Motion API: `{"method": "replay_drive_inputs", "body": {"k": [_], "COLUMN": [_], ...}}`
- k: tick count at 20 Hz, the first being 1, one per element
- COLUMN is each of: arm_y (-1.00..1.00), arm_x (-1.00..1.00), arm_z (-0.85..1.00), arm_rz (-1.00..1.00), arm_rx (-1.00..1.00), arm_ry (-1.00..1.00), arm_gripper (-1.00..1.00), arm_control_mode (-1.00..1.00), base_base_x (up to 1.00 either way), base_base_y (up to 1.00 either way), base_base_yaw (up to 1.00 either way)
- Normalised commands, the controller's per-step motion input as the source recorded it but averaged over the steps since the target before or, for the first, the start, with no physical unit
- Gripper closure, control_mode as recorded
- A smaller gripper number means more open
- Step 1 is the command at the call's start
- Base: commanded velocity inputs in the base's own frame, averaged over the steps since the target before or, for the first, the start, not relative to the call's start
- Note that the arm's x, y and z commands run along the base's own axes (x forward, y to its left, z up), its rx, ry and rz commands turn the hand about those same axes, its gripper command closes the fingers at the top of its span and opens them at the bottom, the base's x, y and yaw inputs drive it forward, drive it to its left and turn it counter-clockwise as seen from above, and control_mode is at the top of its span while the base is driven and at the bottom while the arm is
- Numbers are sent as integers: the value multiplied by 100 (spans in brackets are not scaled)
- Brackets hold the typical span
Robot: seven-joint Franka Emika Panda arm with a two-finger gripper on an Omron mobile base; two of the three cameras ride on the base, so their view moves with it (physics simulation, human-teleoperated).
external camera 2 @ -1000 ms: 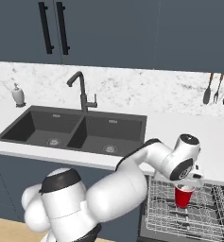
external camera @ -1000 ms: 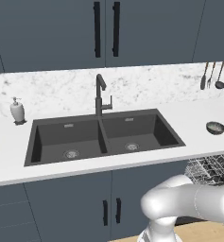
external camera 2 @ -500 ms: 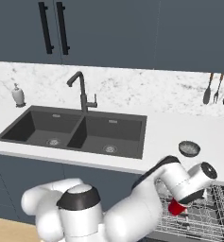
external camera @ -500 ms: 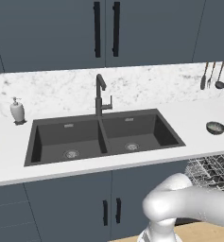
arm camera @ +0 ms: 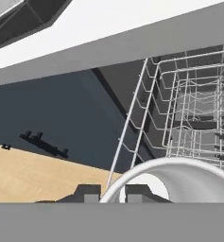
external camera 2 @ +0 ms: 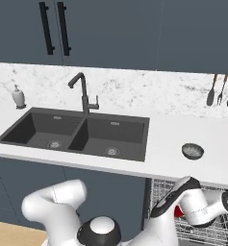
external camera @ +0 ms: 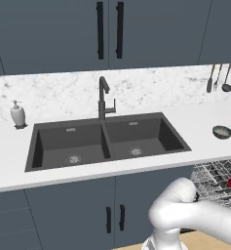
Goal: Pick up the cup and bowl from the counter, place them in the dishwasher, and close the dishwasher door.
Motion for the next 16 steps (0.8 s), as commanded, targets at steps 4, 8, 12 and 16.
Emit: {"method": "replay_drive_inputs", "body": {"k": [4, 8, 12, 16], "arm_y": [0, 9, 13, 1], "arm_x": [25, 25, 31, 29], "arm_z": [-52, -54, -45, -47], "arm_rz": [1, 0, 0, 0], "arm_rx": [0, 0, 0, 0], "arm_ry": [-1, 1, 0, 0], "arm_gripper": [100, 100, 100, 100], "arm_control_mode": [-100, -100, -100, -100], "base_base_x": [0, 0, 0, 0], "base_base_y": [0, 0, 0, 0], "base_base_yaw": [0, 0, 0, 0]}}
